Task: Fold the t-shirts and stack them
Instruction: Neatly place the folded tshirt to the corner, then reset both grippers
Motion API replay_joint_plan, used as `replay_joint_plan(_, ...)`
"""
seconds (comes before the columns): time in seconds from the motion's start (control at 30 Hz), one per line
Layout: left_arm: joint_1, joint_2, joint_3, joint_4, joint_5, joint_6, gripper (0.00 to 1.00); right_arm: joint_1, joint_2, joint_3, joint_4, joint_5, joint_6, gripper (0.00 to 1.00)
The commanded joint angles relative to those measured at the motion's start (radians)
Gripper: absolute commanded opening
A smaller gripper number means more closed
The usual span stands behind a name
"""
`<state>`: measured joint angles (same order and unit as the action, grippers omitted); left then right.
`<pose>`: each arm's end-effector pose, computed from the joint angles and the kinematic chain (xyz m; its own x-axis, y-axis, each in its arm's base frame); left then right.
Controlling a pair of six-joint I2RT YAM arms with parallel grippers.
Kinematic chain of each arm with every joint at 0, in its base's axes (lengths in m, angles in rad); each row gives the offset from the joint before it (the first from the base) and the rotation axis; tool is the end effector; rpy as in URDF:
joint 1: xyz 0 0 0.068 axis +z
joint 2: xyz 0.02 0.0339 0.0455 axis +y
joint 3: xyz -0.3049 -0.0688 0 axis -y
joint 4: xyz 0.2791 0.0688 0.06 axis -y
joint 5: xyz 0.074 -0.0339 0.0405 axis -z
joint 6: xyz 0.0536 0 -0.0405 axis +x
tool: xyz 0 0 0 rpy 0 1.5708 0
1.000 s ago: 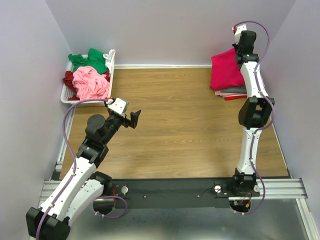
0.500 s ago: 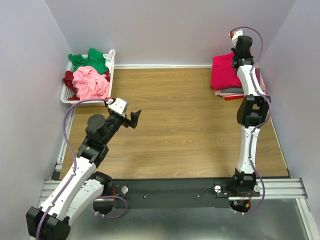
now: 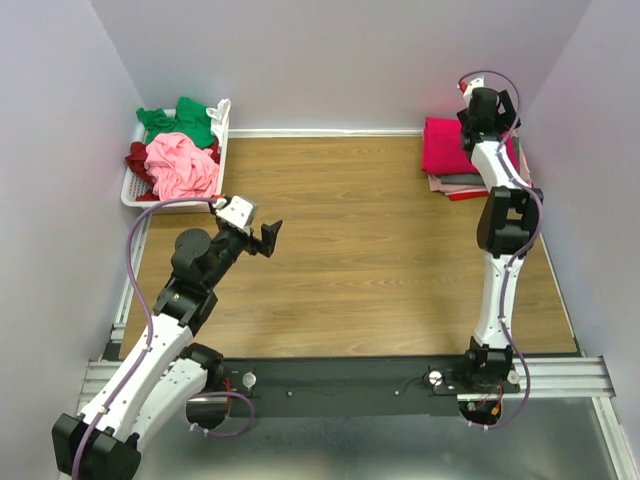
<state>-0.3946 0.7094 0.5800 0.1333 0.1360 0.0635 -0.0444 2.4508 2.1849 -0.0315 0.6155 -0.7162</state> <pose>0.1821 -0.0837 0.3361 0.0357 0.0532 -0.9979 0.5048 0.8609 0.0640 0.6506 -0.0599 0.2578 -0.6067 -0.5096 -0.6101 0.2511 0.6053 -0.7553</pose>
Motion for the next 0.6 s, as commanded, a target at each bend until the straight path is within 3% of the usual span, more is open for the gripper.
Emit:
replay_joint_plan(0.0, -0.003, -0.014, -0.006, 0.017, 0.014, 0.007, 0.95, 0.014, -0.212, -0.114, -0.129, -0.227, 0.165, 1.00)
replay_joint_plan(0.17, -0.003, -0.030, 0.000, 0.011, 0.002, 0.001, 0.95, 0.014, -0.498, -0.322, -0.286, -0.682, 0.251, 1.00)
replay_joint_plan(0.2, -0.001, -0.036, 0.003, 0.011, -0.004, -0.010, 0.95, 0.014, -0.528, -0.368, -0.357, -0.865, 0.250, 1.00)
replay_joint_plan(0.3, -0.003, -0.048, 0.011, 0.006, -0.041, -0.042, 0.95, 0.014, -0.668, -0.509, -0.432, -1.163, 0.285, 1.00)
replay_joint_plan(0.4, 0.000, -0.054, 0.027, -0.007, -0.084, -0.059, 0.98, 0.014, -0.821, -0.628, -0.427, -1.267, 0.323, 1.00)
replay_joint_plan(0.57, 0.036, -0.048, 0.073, -0.050, -0.127, -0.148, 0.98, 0.014, -1.039, -0.830, -0.386, -1.169, 0.438, 1.00)
